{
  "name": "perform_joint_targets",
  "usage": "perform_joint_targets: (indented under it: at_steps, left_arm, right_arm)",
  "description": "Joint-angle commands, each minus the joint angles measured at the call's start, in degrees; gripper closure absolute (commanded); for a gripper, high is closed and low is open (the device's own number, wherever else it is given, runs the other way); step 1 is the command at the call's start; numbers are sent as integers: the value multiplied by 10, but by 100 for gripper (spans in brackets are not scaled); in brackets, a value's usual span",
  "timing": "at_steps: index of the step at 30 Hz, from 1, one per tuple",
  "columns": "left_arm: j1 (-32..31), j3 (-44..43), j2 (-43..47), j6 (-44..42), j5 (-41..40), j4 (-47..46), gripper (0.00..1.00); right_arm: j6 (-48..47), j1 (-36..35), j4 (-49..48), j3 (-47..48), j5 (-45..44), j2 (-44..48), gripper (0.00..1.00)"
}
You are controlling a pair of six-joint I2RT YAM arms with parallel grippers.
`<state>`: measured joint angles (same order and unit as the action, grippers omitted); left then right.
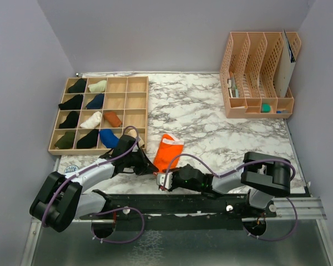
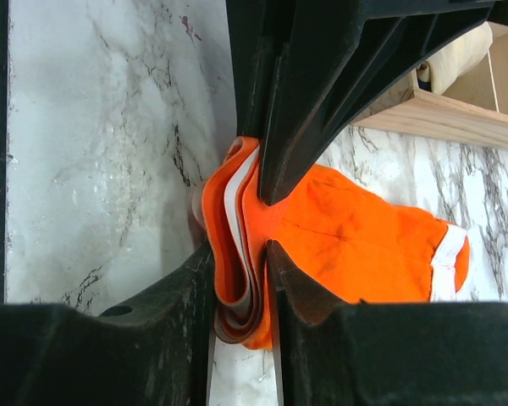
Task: Roll the underwear
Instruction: Roll the underwear to the center of the board.
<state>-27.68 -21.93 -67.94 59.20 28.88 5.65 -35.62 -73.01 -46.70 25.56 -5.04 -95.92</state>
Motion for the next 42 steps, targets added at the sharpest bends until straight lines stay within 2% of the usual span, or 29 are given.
perform_joint_targets:
  at_steps: [1, 4, 9, 15, 22, 26, 35, 42]
  left_arm:
    - [4, 9, 7, 6, -16, -8, 100]
    - [4, 11, 11, 6, -23, -4, 100]
    - [4, 14, 28, 12, -38, 2, 100]
    - [4, 7, 45, -9, -54, 32, 72]
    - [5, 7, 83, -26, -83, 50, 43]
    - [4, 12, 114, -47, -88, 45, 32]
    - [4, 35, 135, -87, -58, 6, 27]
    - [3, 70, 163, -90, -40, -43, 27]
  right_arm:
    - [-3, -2, 1, 5, 14, -1, 73]
    - [14, -2, -9, -6, 2, 9, 93]
    - [91, -2, -10, -20, 4, 20, 97]
    - [206, 5, -81, -58, 29, 17, 98]
    - [333, 47, -136, -82, 97, 0, 98]
    - [416, 82, -171, -97, 143, -15, 97]
    - [548, 161, -200, -104, 257, -48, 96]
    - [632, 222, -97, -48, 346, -82, 93]
